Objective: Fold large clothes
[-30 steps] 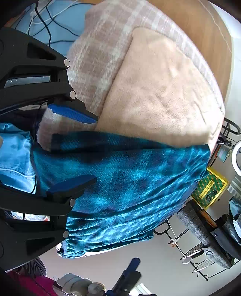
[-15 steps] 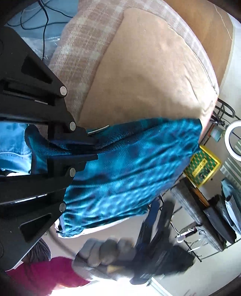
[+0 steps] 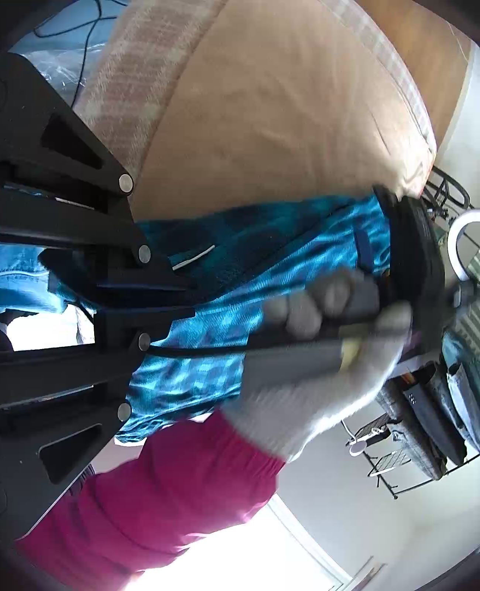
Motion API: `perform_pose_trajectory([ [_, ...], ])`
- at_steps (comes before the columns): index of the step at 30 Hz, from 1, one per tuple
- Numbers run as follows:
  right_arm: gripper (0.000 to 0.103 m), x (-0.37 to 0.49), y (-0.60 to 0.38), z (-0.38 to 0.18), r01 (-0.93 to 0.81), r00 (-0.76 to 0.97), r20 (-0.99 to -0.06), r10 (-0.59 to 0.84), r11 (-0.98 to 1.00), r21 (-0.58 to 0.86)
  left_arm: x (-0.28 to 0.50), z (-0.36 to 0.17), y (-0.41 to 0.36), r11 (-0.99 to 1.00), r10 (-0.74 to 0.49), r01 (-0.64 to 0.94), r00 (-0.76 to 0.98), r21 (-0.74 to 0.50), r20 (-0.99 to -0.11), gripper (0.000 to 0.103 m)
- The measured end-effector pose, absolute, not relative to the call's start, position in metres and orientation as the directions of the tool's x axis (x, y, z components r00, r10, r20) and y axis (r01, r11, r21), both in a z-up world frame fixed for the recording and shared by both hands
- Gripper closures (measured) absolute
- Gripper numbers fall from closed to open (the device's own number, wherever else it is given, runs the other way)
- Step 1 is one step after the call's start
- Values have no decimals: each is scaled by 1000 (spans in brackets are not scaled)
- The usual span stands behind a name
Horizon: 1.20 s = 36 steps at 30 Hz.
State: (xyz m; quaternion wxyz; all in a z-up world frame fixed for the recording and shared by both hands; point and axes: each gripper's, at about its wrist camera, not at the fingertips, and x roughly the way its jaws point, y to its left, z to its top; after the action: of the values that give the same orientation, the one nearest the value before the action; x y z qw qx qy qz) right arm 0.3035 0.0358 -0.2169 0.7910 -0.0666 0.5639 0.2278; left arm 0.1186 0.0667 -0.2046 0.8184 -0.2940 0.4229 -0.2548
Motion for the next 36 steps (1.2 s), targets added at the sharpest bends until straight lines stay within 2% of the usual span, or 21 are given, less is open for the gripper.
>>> perform_pose_trajectory([
  [3, 40, 312, 45, -230, -435, 253, -944, 214, 896, 87, 123, -200, 60, 694, -675, 189, 507, -694, -537, 99],
  [5, 59, 315, 45, -236, -434, 244, -953, 181, 899, 60, 123, -197, 57, 691, -679, 193, 503, -697, -534, 99],
  [10, 94, 324, 29, -243, -423, 230, -958, 172, 904, 61, 125, -190, 48, 700, -676, 209, 500, -683, -541, 99],
  [15, 96, 328, -6, -226, -370, 238, -912, 335, 899, 234, 118, -178, 35, 721, -666, 252, 510, -646, -544, 99],
  [22, 97, 329, -102, -194, -255, 322, -781, 535, 844, 472, 118, -161, -6, 739, -667, 338, 487, -583, -564, 99],
  [27, 97, 319, -175, -191, -170, 393, -721, 571, 815, 553, 119, -158, -51, 730, -683, 405, 432, -550, -589, 99],
  [31, 97, 309, -237, -215, -54, 426, -671, 607, 757, 651, 120, -166, -82, 732, -676, 447, 382, -514, -630, 99],
  [33, 97, 307, -259, -233, -1, 418, -667, 617, 735, 679, 123, -173, -95, 731, -672, 456, 355, -508, -650, 99],
  [36, 97, 306, -270, -248, 23, 406, -703, 584, 762, 647, 126, -180, -108, 733, -663, 466, 327, -496, -673, 99],
])
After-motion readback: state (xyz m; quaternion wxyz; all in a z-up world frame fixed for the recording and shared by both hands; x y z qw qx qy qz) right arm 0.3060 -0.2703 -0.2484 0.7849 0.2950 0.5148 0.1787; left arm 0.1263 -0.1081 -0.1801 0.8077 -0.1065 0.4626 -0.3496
